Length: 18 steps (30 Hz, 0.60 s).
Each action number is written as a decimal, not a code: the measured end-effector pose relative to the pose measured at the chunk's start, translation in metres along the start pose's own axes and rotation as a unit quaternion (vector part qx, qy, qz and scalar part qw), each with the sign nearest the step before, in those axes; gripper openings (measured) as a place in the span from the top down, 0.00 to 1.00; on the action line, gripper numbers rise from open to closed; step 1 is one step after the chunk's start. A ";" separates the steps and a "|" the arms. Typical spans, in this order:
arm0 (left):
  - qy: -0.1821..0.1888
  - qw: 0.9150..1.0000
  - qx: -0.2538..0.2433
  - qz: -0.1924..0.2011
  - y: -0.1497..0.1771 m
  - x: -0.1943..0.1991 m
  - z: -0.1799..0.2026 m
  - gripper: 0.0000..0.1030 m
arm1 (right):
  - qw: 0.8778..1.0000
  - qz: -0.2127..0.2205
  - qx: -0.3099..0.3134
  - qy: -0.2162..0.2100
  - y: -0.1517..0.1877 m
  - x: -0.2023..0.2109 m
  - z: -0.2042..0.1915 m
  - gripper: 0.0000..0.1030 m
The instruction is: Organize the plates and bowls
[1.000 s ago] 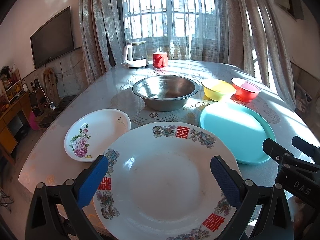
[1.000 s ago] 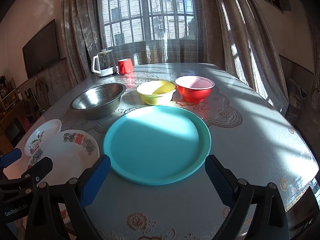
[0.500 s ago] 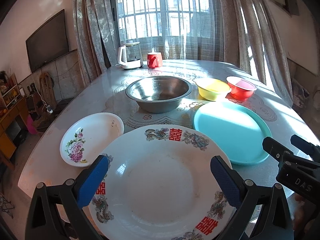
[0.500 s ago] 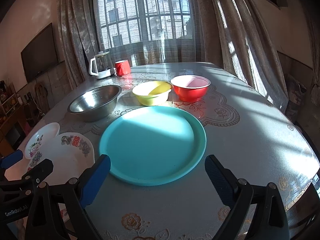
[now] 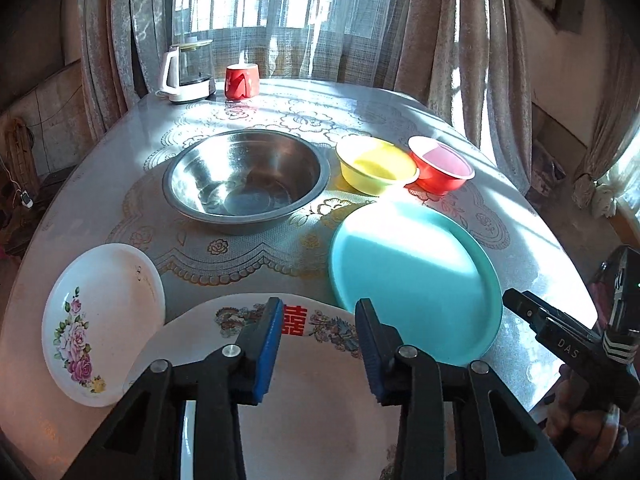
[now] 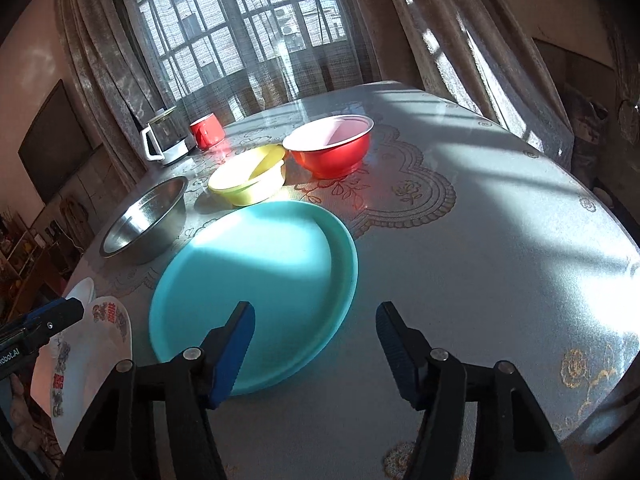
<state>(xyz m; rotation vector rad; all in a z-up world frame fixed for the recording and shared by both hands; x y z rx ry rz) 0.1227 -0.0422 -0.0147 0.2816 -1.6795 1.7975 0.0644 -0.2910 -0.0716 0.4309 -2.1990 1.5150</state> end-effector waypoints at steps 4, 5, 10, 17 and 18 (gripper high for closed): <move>0.014 0.999 0.001 -0.030 -0.007 -0.025 0.004 0.79 | 1.000 -0.015 -0.003 0.005 0.001 -0.013 0.007 0.64; 0.018 0.999 -0.002 -0.036 -0.008 -0.030 0.007 0.79 | 1.000 -0.017 0.001 0.005 0.001 -0.016 0.007 0.65; 0.015 0.997 -0.020 -0.073 -0.008 -0.060 0.014 0.86 | 0.999 -0.034 0.007 0.006 0.003 -0.030 0.007 0.65; 0.018 0.992 -0.048 -0.113 -0.004 -0.096 0.021 0.89 | 0.998 -0.034 0.040 0.020 0.001 -0.038 0.007 0.86; 0.018 0.992 -0.057 -0.108 -0.006 -0.098 0.023 0.90 | 0.998 -0.036 0.041 0.017 0.001 -0.038 0.007 0.88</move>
Point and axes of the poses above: each gripper's, at about its wrist camera, not at the fingertips, and x roughly against the way its jaws point, z to its right, y to its underside, the point moved 3 cm from there along -x, roughly the way its jaws point, and after that the axes turned 15 degrees about z, right-handed, at the moved point
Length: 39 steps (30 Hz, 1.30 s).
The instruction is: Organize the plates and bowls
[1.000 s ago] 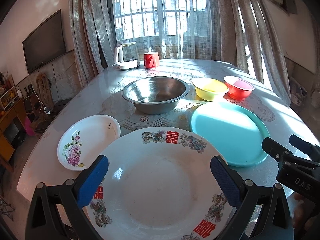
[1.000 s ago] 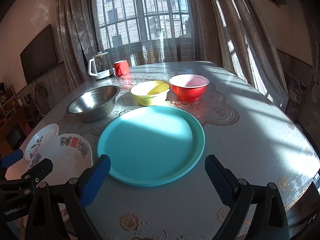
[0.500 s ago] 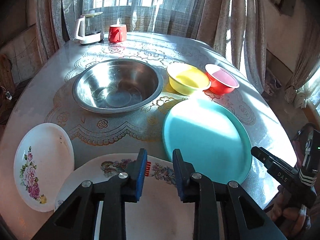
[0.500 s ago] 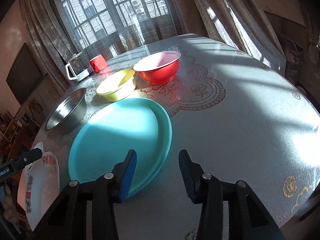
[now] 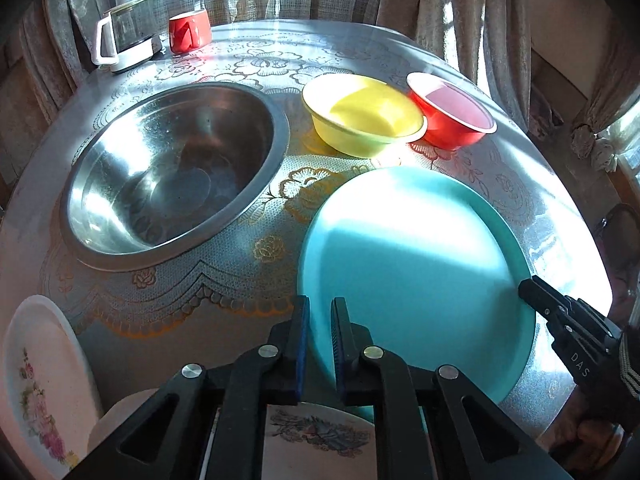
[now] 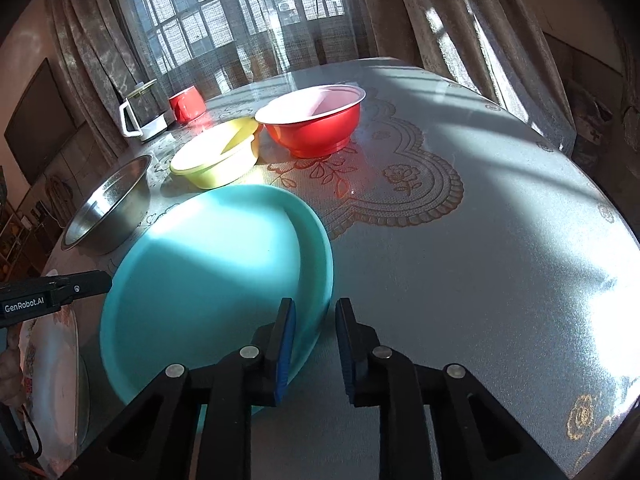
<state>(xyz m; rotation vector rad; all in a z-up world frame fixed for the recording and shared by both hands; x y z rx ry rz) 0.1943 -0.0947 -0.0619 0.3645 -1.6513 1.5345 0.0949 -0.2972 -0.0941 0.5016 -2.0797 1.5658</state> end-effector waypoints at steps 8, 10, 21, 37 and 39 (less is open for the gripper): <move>0.022 0.999 -0.021 -0.010 0.000 -0.018 0.016 0.95 | 1.000 0.000 -0.005 -0.001 -0.005 -0.002 0.009 0.90; 0.033 0.999 -0.018 -0.010 -0.001 -0.019 0.021 0.95 | 1.000 0.006 0.012 0.020 -0.006 -0.002 0.009 0.90; 0.038 0.999 -0.037 -0.004 -0.005 -0.026 0.052 0.95 | 0.997 0.015 -0.020 0.076 -0.014 -0.004 0.035 0.91; 0.025 0.999 0.007 0.023 0.002 0.001 0.034 0.94 | 0.997 0.003 -0.025 0.067 -0.012 0.001 0.034 0.66; 0.022 0.999 0.013 0.029 0.004 0.007 0.028 0.94 | 0.997 0.008 -0.025 0.073 -0.014 0.004 0.034 0.63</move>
Point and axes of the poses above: each gripper's, at about its wrist camera, not at the fingertips, and x roughly against the way its jaws point, z to its right, y to its underside, the point moved 3 cm from there along -x, roughly the way its jaws point, and after that the axes turned 15 degrees about z, right-handed, at the moved point
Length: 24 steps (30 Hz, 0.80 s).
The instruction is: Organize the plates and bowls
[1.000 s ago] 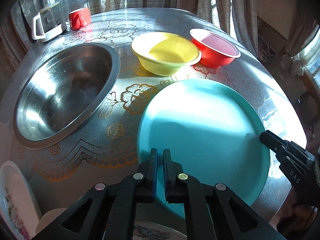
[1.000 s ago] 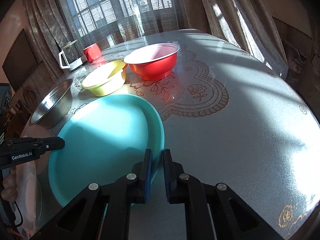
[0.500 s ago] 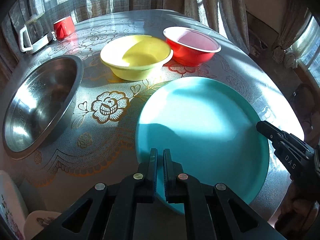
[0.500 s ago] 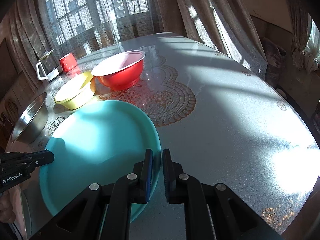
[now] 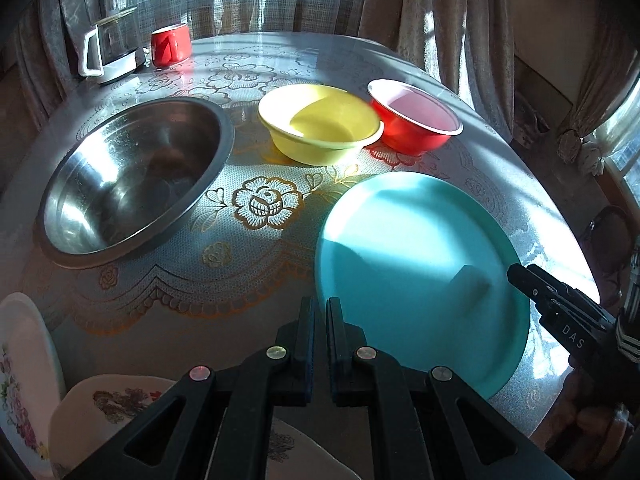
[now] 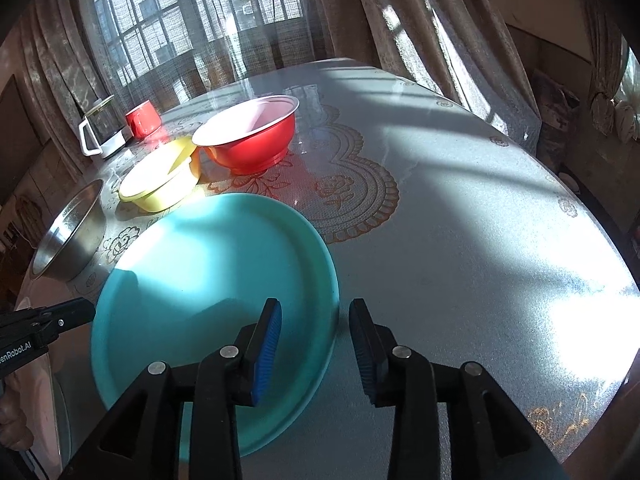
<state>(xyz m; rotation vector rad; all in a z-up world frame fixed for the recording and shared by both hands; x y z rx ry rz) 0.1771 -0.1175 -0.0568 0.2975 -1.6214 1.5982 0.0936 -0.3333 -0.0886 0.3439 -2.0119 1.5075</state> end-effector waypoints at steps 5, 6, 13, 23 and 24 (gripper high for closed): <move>-0.004 1.000 0.014 0.026 0.002 0.023 -0.015 0.94 | 1.000 0.019 0.001 0.007 -0.008 0.011 -0.002 0.60; -0.005 0.999 0.019 0.031 0.003 0.028 -0.019 0.94 | 1.000 0.023 0.002 0.006 -0.010 0.013 -0.003 0.60; -0.020 0.996 0.059 0.067 0.015 0.066 -0.057 0.94 | 0.997 0.016 0.016 -0.074 -0.015 0.025 -0.043 0.60; -0.075 0.981 0.129 0.121 0.038 0.120 -0.129 0.86 | 0.966 -0.063 0.011 -0.249 0.001 0.027 -0.141 0.60; -0.083 0.979 0.140 0.124 0.041 0.125 -0.138 0.85 | 0.962 -0.072 0.011 -0.262 0.003 0.027 -0.151 0.60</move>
Point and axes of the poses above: each gripper's, at about its wrist camera, not at the fingertips, and x roughly against the way its jaws point, z to its right, y to its underside, the point moved 3 cm from there along -x, roughly the way its jaws point, and after that the axes turned 15 degrees about z, right-handed, at the moved point
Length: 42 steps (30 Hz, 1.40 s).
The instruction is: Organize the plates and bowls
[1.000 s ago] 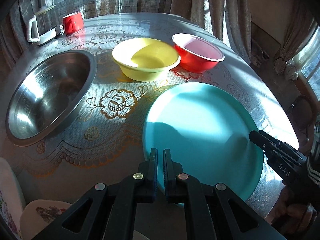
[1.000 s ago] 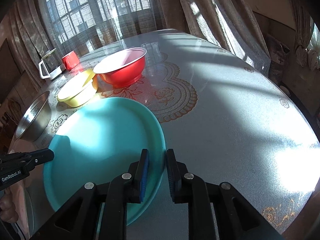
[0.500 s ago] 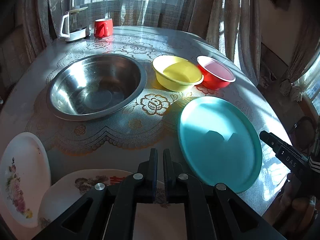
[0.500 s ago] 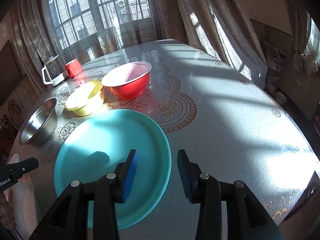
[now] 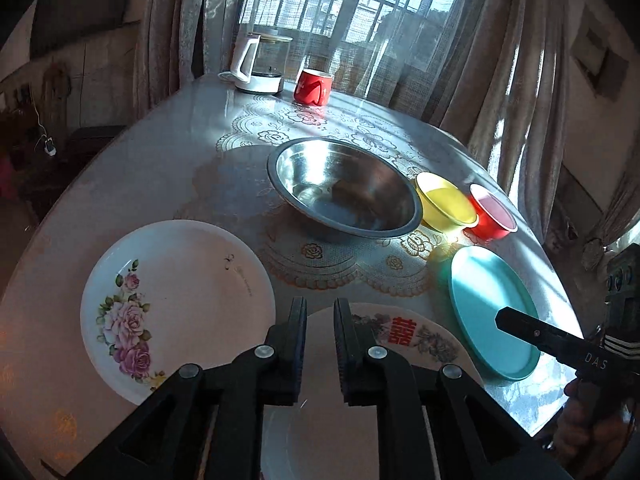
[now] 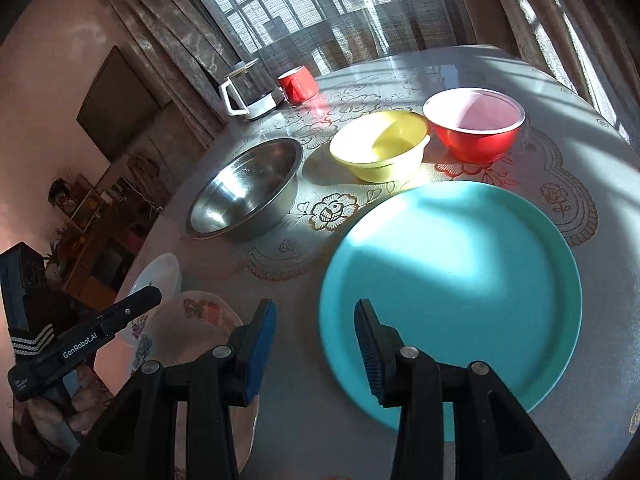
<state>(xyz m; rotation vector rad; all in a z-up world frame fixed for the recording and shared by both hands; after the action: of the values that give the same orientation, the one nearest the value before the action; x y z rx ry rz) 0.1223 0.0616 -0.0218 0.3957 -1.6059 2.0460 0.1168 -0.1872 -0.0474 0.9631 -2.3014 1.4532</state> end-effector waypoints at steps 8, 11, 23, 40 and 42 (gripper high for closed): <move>-0.053 0.996 0.067 0.039 -0.002 0.030 -0.074 0.85 | 0.997 -0.043 0.027 -0.065 -0.002 -0.041 -0.067 0.60; -0.069 0.992 0.090 0.046 0.000 0.038 -0.098 0.85 | 0.994 -0.060 0.042 -0.081 -0.002 -0.059 -0.089 0.60; -0.097 0.987 0.123 0.046 0.021 0.046 -0.142 0.85 | 0.987 -0.104 0.084 -0.084 0.015 -0.113 -0.137 0.61; -0.094 0.983 0.157 0.034 0.031 0.038 -0.155 0.84 | 0.984 -0.130 0.114 -0.046 0.021 -0.151 -0.147 0.71; -0.092 0.983 0.155 0.031 0.030 0.036 -0.154 0.84 | 0.983 -0.133 0.120 -0.046 0.022 -0.154 -0.148 0.71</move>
<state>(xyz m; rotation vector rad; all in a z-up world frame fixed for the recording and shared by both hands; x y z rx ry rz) 0.0876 0.2117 -0.0674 0.6700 -1.4160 2.3748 0.1987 0.0091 -0.0748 1.3718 -1.9896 1.6228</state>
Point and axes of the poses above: each gripper's, at about its wrist camera, not at the fingertips, and x roughly against the way its jaws point, z to its right, y to its underside, the point moved 3 cm from there along -x, roughly the way its jaws point, and after that the axes turned 15 degrees about z, right-handed, at the moved point
